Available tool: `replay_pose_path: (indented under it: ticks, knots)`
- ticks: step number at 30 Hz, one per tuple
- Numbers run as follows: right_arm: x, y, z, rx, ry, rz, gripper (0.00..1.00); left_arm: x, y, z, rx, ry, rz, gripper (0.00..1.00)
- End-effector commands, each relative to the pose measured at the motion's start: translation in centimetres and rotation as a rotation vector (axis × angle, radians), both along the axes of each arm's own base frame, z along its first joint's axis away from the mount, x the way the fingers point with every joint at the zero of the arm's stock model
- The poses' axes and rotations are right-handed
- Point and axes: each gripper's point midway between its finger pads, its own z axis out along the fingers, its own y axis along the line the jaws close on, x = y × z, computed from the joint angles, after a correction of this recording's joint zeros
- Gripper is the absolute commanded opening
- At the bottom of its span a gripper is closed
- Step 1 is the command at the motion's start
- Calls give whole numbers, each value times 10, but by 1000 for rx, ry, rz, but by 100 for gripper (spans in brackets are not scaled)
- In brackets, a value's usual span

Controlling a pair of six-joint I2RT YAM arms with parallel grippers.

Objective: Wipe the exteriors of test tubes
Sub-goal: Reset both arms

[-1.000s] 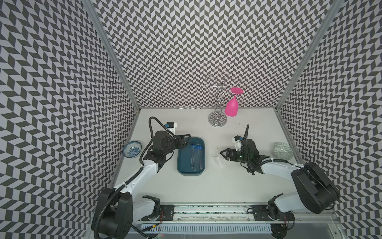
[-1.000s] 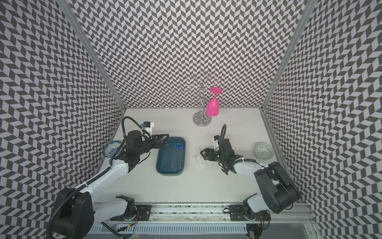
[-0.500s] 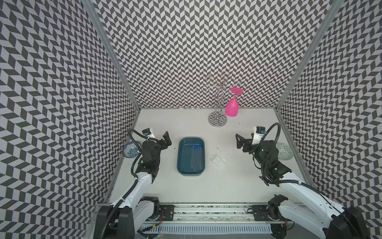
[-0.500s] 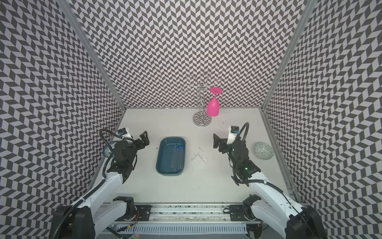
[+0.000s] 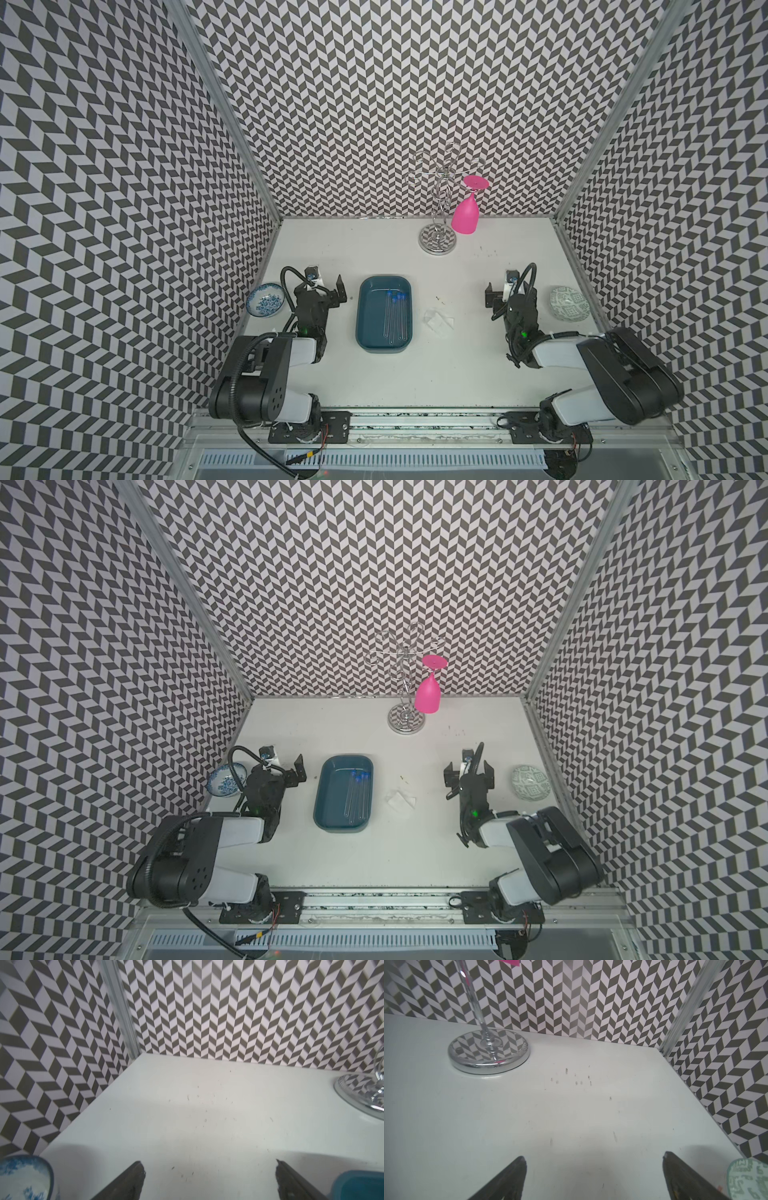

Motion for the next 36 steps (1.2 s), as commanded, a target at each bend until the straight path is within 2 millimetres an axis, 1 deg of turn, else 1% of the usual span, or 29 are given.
replay_pose_path:
  ticks: [1,2,3,4,5,6,7,8,9,10,11,12,14,16,20,21,23,26,30,36]
  knots:
    - [15,-21,46,34,-214,-56,99,-11,3,27,17,-206,-44,100]
    - [16,-27,44,75,-192,-45,100,-7,1,23,21,-170,-54,100]
    - [14,-36,42,138,-179,-27,100,0,0,15,6,-98,-60,100]
    - [7,-45,43,191,-215,-5,100,2,0,16,20,-111,-61,100]
    - [-5,-61,38,248,-264,-18,100,-3,-2,21,27,-157,-68,100]
    - [-18,-56,47,242,-343,40,100,-3,-2,21,27,-156,-73,100]
    - [-18,-54,43,235,-317,48,100,1,-2,18,23,-121,-73,100]
    - [-10,-55,35,239,-253,33,100,2,-2,14,20,-97,-74,100]
    - [3,-58,31,238,-197,6,100,1,-2,17,27,-124,-74,100]
    - [5,-57,38,229,-236,-2,100,-1,-3,19,29,-140,-73,100]
    - [0,-56,45,221,-287,3,100,0,-2,18,30,-130,-72,100]
    - [-9,-57,40,221,-298,1,100,1,-3,17,28,-112,-73,100]
    - [-6,-58,34,225,-250,-13,100,0,-3,17,36,-121,-61,100]
    - [3,-57,36,223,-224,-12,100,1,-2,17,48,-119,-29,100]
    - [-1,-57,41,219,-270,-5,100,1,-2,17,53,-114,-20,100]
    - [-1,-57,46,220,-294,-1,100,1,-2,16,54,-113,-19,100]
    - [-1,-57,49,222,-310,0,100,2,-2,17,55,-111,-20,100]
    - [-1,-57,47,218,-300,2,100,2,-2,16,55,-109,-19,100]
    - [-1,-56,45,217,-293,2,100,9,-2,12,47,-89,-30,100]
    - [-1,-56,47,217,-299,3,100,3,-2,16,53,-106,-26,100]
